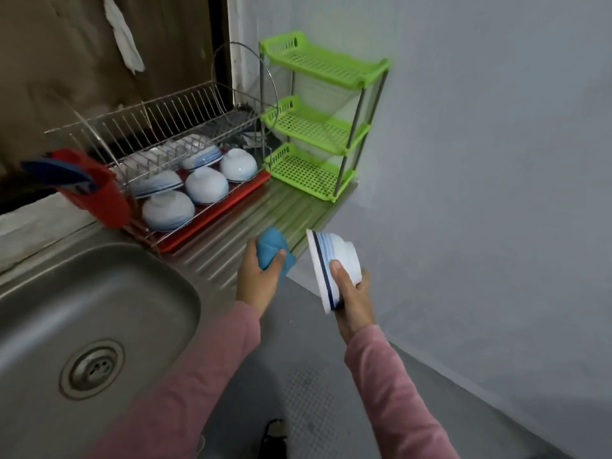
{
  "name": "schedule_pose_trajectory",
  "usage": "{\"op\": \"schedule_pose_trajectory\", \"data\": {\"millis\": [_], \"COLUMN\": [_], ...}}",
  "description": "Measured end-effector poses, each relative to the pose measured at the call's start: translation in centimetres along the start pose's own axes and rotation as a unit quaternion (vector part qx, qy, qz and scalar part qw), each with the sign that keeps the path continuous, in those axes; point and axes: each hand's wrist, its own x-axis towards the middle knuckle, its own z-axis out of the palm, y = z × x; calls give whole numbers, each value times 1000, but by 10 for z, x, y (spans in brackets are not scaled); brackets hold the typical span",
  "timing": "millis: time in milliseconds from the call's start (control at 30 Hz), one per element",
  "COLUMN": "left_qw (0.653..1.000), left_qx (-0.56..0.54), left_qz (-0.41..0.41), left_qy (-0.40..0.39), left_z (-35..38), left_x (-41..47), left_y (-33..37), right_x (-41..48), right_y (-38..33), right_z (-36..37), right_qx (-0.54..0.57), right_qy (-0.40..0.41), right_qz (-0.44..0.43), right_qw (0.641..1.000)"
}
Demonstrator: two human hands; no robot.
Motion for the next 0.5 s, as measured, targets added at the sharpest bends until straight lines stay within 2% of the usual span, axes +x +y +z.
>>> {"op": "schedule_pose_trajectory", "data": {"millis": [500], "left_qw": [988], "left_qx": [19], "left_qz": [10], "left_qy": [153], "left_z": [56], "left_x": [202], "left_y": [-11], "right_x": [241], "right_y": [-33], "right_z": [77], "right_qx": [-156], "right_qy": [-17], "right_qz": [7], "right_qw": [988]}}
